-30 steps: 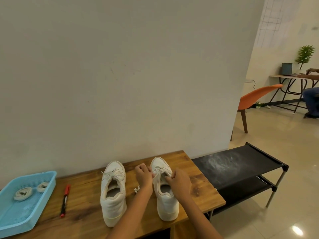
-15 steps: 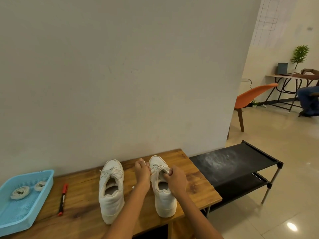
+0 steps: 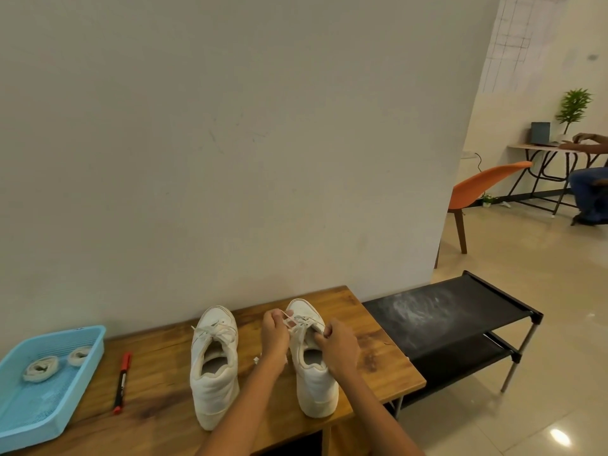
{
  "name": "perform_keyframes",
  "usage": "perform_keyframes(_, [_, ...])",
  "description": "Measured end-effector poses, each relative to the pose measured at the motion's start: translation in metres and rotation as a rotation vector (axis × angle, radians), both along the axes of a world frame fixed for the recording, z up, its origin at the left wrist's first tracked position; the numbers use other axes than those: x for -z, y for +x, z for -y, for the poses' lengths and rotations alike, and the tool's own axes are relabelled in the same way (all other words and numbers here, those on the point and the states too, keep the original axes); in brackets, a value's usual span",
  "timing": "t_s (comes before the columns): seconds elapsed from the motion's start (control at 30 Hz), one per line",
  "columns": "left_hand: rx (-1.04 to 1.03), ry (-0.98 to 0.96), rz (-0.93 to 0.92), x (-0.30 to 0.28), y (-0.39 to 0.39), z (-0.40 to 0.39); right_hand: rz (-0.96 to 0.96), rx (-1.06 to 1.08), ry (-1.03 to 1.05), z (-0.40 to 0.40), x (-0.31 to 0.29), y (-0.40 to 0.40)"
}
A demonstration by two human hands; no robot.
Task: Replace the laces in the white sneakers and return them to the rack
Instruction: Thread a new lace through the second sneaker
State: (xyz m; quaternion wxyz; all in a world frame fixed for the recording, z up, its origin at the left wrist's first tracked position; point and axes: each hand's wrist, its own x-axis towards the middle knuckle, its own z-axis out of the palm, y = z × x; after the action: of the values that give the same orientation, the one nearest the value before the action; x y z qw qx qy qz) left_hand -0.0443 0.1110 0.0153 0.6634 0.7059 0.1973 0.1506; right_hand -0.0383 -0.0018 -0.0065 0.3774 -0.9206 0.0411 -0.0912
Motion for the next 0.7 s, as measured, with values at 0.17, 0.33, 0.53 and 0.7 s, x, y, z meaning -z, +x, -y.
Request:
perform_keyframes(0.17, [-0.028,-0.041,-0.086,0.009,-0.001,0.003,0.010,0.011,-0.014,0.000,-0.001,-0.002])
perform_keyframes(0.33, [0.012,0.240,-0.163,0.017,-0.003,0.009,-0.002,0.008,-0.023,0.000,-0.002,-0.002])
perform_keyframes(0.53, [-0.061,0.367,-0.300,0.024,-0.002,0.011,-0.003,0.002,-0.002,0.001,0.000,-0.002])
perform_keyframes(0.7, [0.055,0.716,-0.488,0.038,-0.003,-0.001,0.000,0.008,0.002,0.000,0.002,-0.001])
